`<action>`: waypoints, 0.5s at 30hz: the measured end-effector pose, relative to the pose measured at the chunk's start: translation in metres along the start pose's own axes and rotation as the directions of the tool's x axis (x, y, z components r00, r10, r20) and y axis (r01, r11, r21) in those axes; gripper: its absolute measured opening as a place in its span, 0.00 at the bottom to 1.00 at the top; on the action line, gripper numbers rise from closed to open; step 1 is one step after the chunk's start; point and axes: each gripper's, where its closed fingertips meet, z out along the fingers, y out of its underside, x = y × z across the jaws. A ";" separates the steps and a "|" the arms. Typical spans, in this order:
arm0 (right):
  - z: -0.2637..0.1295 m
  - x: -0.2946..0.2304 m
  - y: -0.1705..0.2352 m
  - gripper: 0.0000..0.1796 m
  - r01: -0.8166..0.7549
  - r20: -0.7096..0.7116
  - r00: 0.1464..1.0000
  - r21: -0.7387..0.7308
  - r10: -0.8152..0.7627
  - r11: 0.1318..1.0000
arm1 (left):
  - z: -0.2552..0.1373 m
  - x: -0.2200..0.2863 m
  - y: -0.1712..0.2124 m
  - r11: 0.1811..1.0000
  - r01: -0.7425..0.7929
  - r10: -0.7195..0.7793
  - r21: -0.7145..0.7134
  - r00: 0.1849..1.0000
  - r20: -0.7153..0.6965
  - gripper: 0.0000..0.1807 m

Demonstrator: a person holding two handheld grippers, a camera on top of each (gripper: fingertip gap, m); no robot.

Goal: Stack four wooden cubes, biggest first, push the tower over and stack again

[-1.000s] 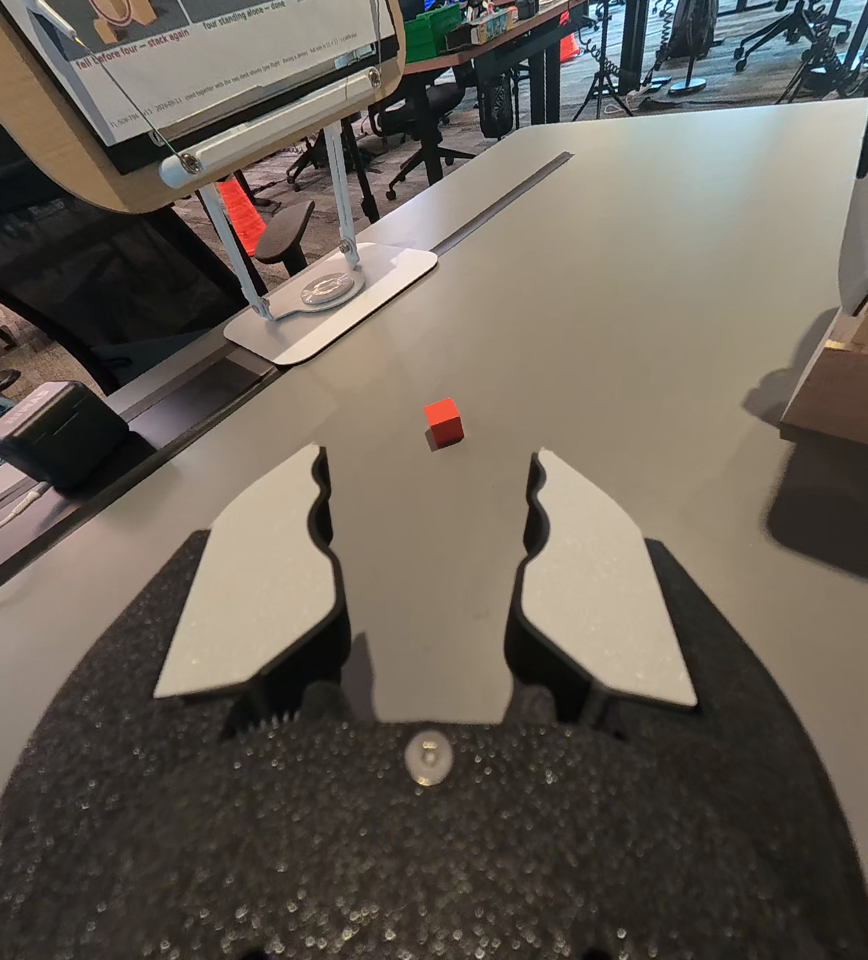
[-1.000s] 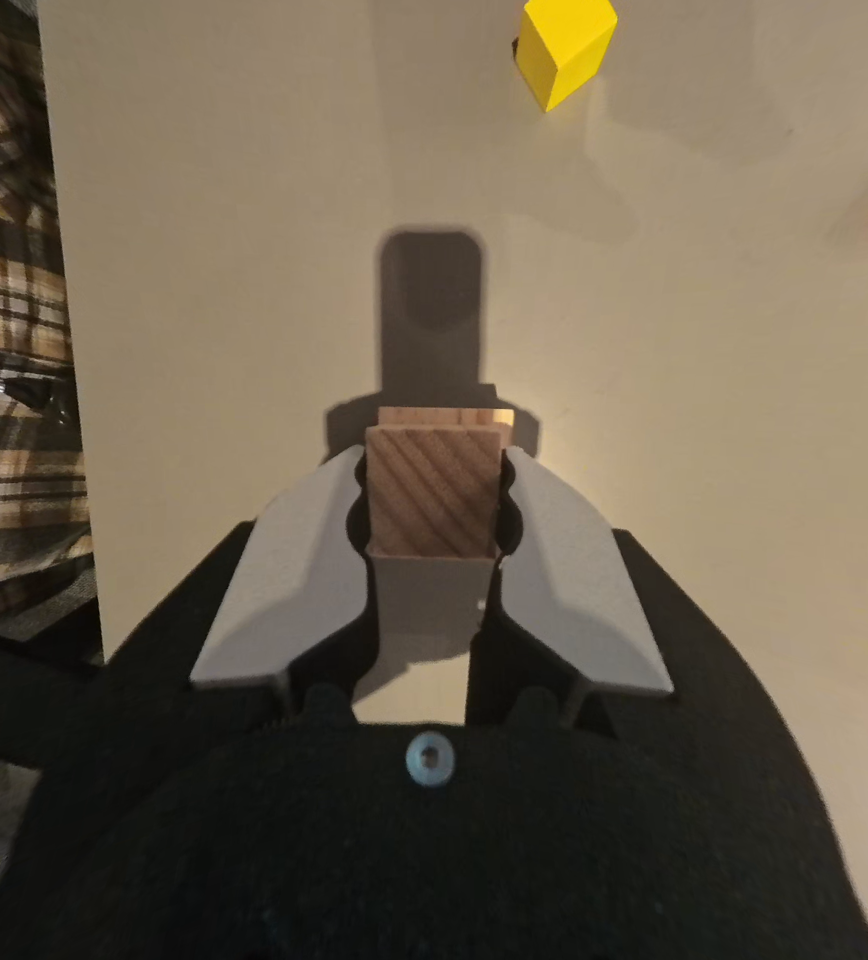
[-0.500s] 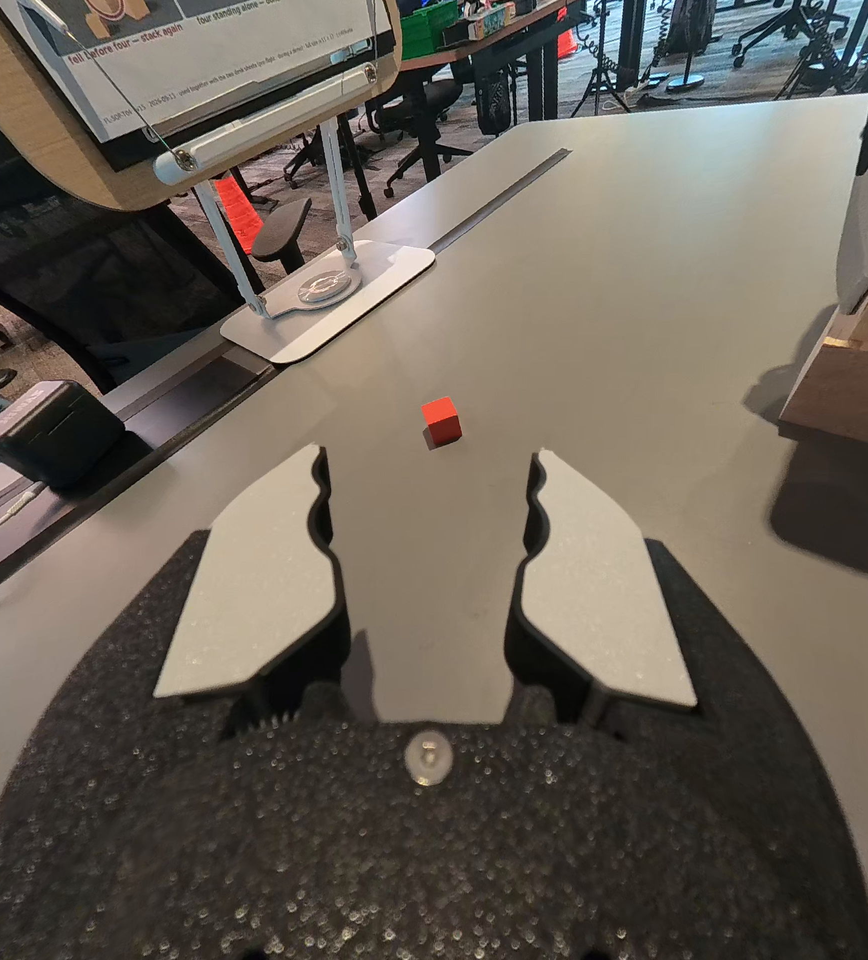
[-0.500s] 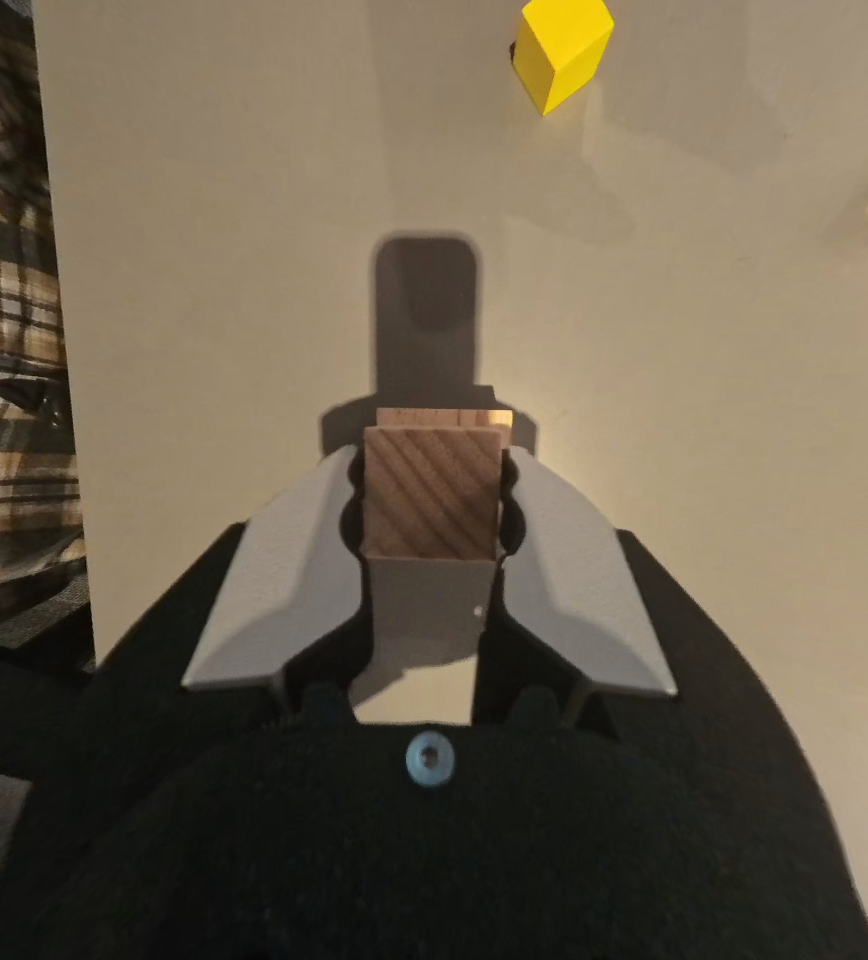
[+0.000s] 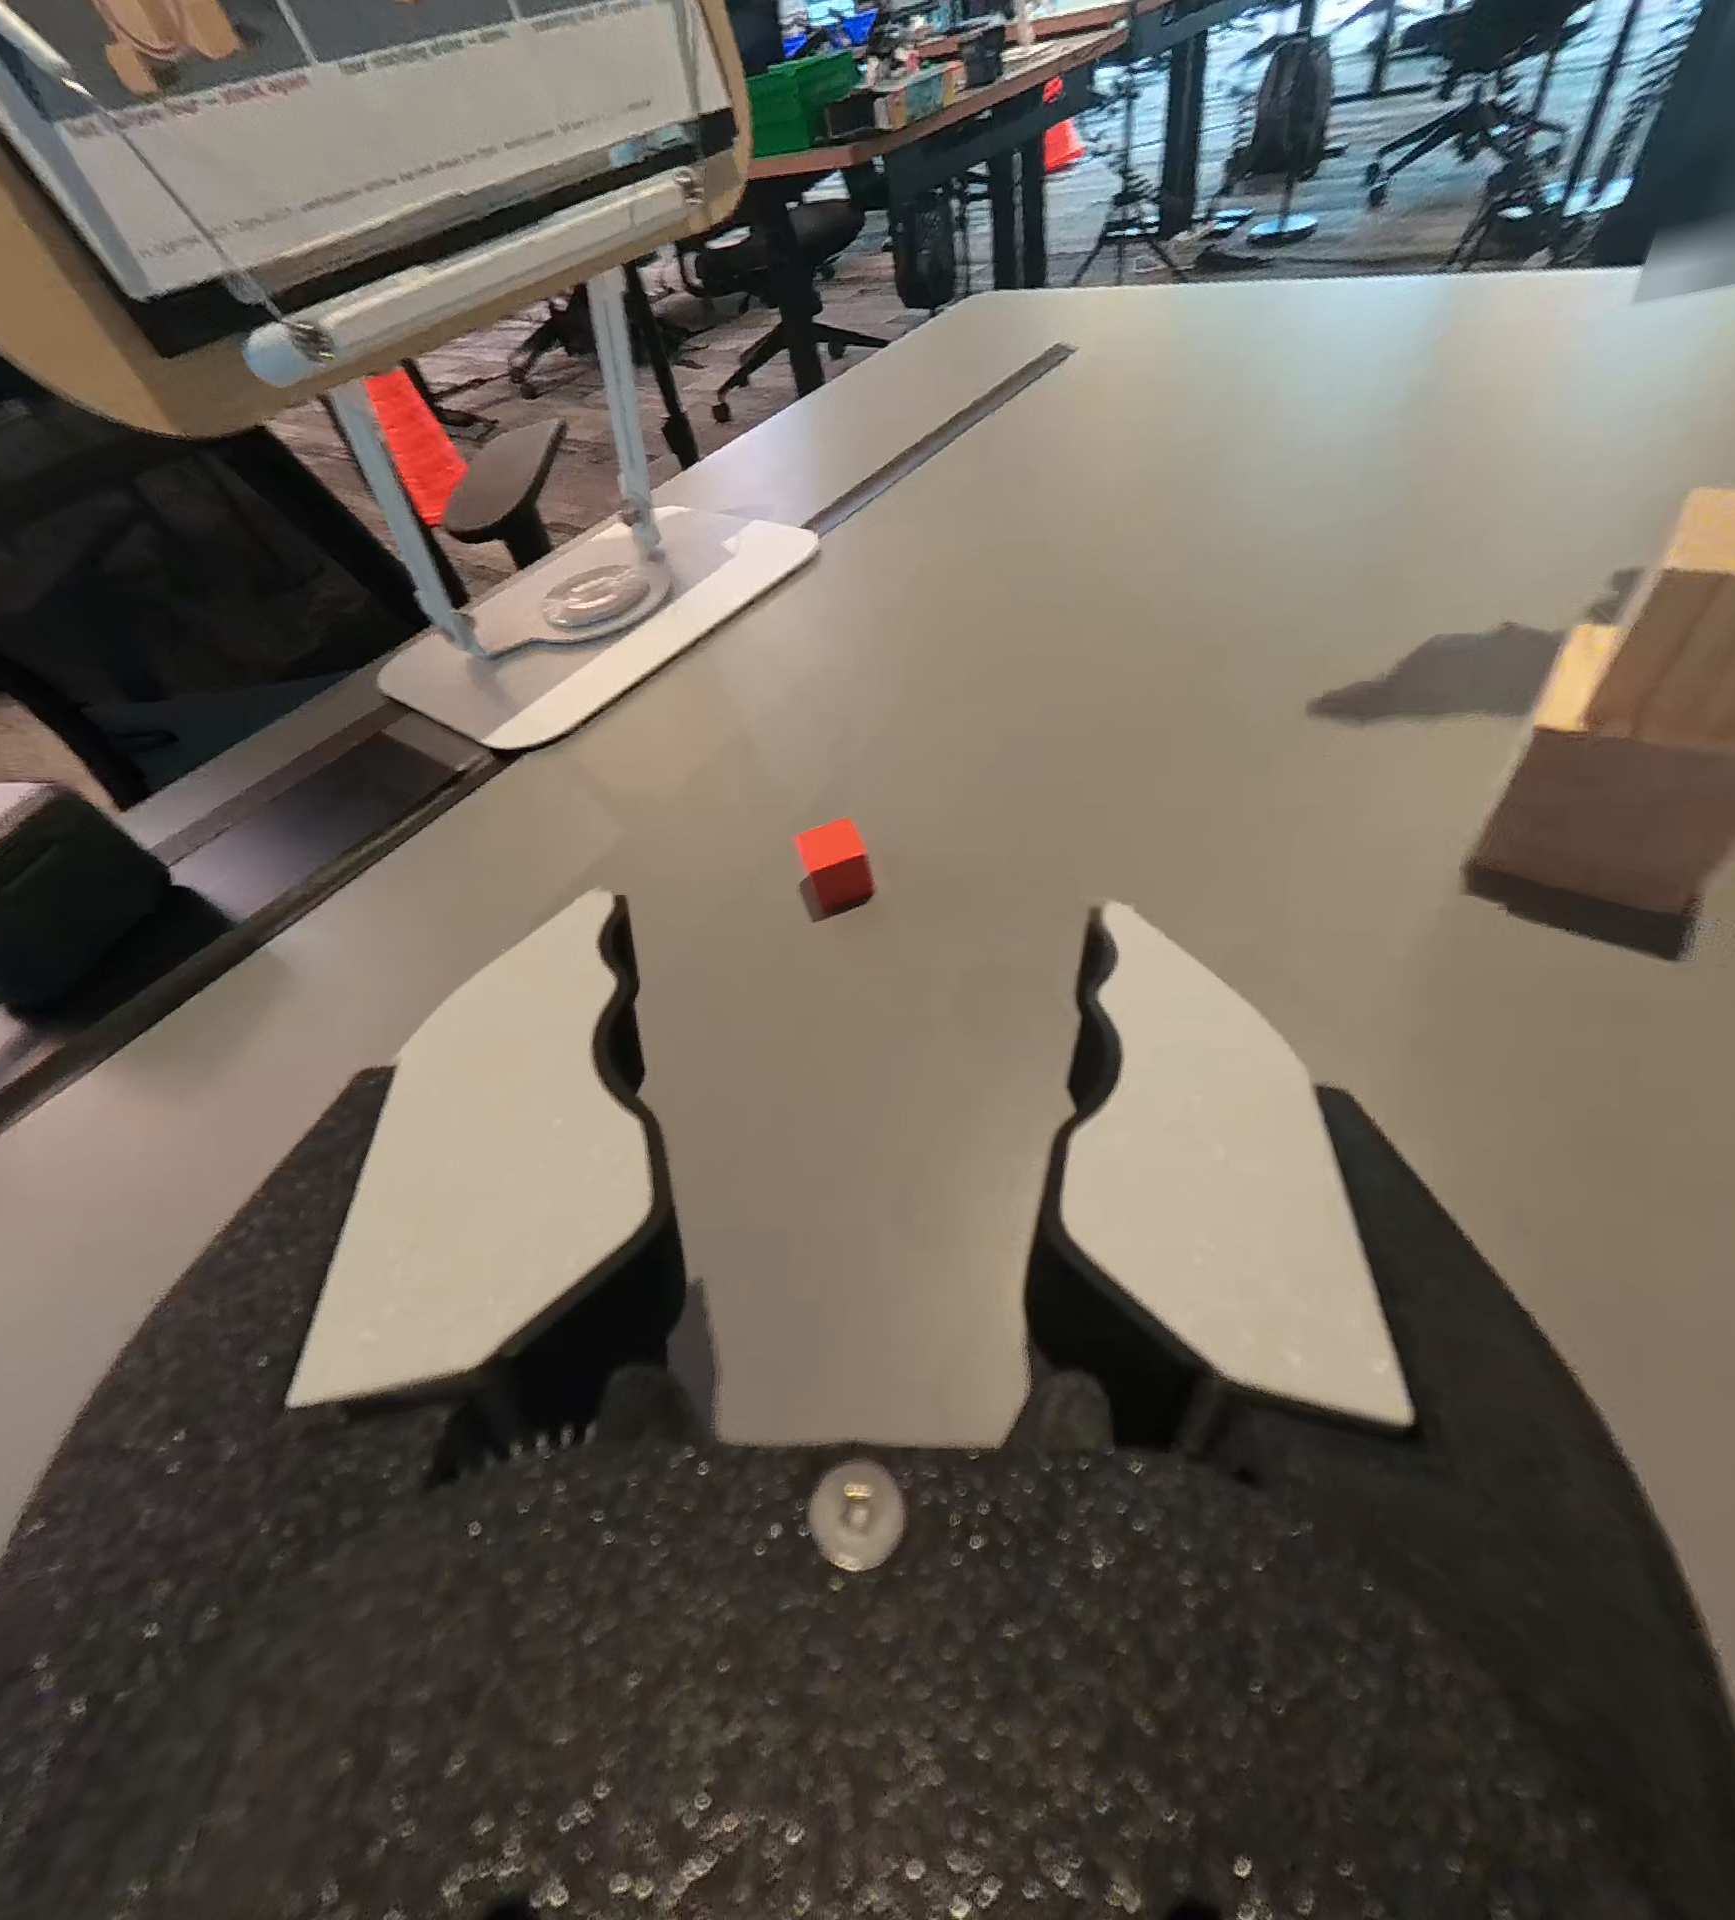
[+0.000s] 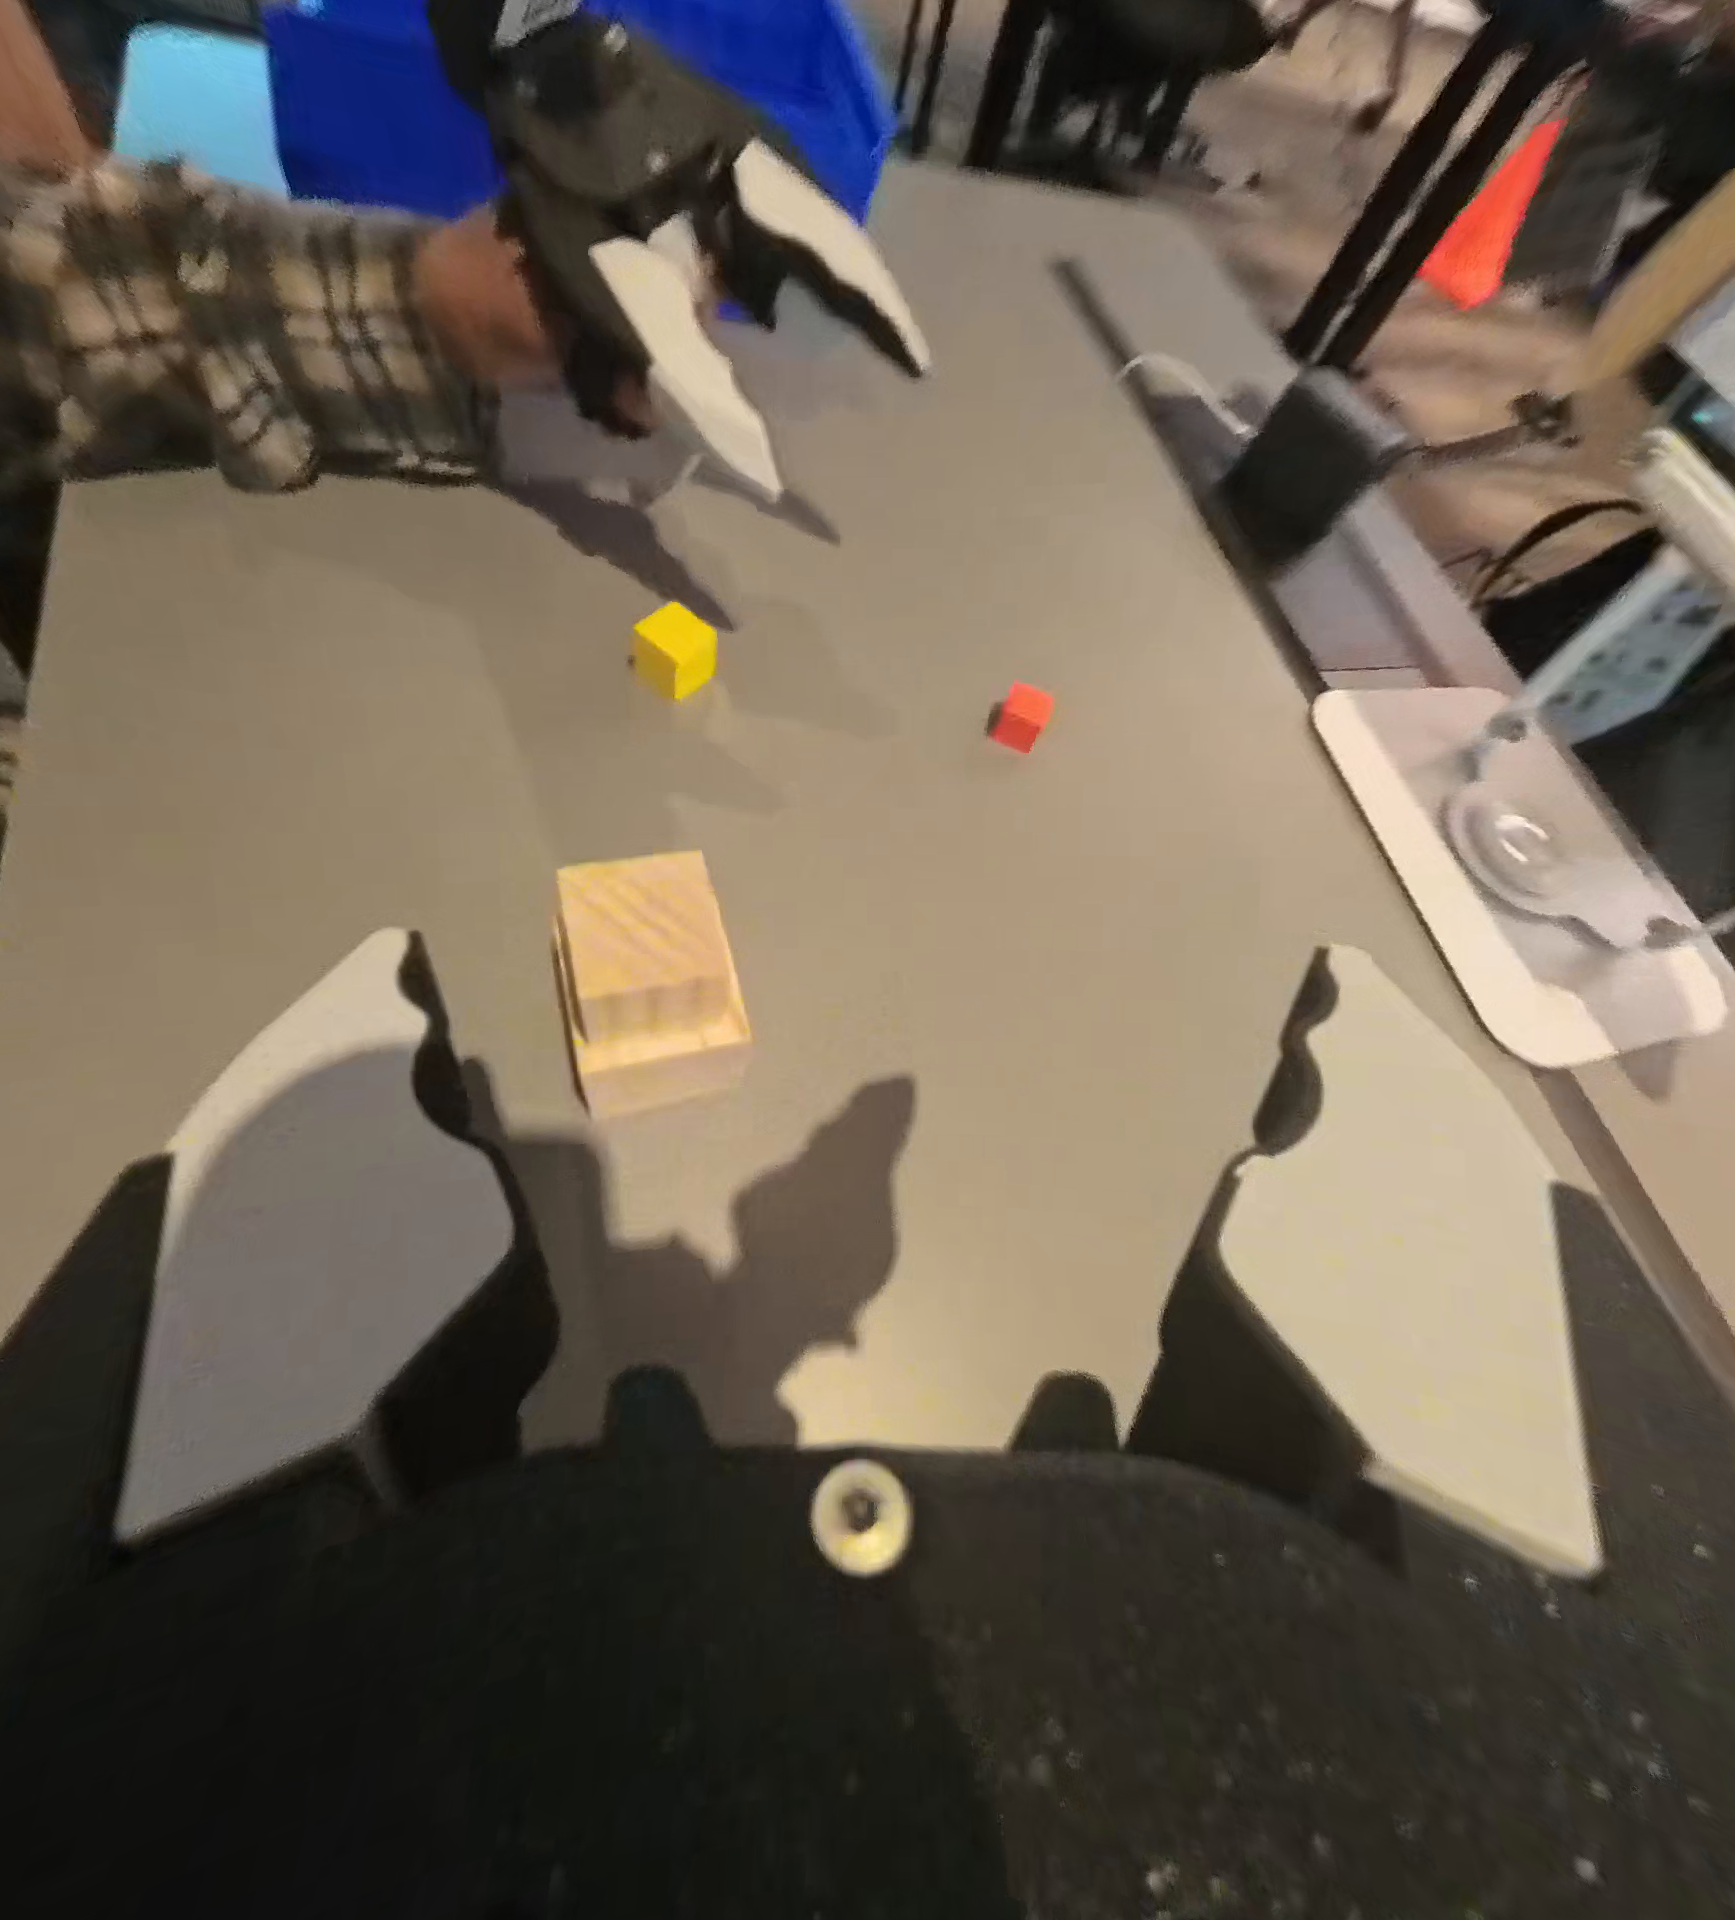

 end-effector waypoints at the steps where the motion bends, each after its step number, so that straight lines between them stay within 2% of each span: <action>1: -0.008 0.001 0.007 0.81 -0.030 -0.014 0.999 0.031 0.031 0.999 | 0.000 0.004 -0.001 1.000 0.012 -0.012 -0.001 1.000 -0.022 0.45; 4: -0.019 -0.001 0.034 0.81 -0.123 -0.028 0.992 0.097 0.126 0.988 | 0.000 0.020 -0.001 0.993 0.110 -0.114 -0.043 0.989 -0.096 0.49; 7: -0.018 -0.005 0.064 0.81 -0.168 -0.050 0.984 0.099 0.173 0.981 | -0.002 0.042 0.006 0.974 0.181 -0.199 -0.134 0.972 -0.128 0.51; 15: -0.008 -0.019 0.090 0.79 -0.188 -0.034 0.981 0.101 0.192 0.977 | -0.014 0.083 0.050 0.905 0.155 -0.186 -0.396 0.982 -0.042 0.46</action>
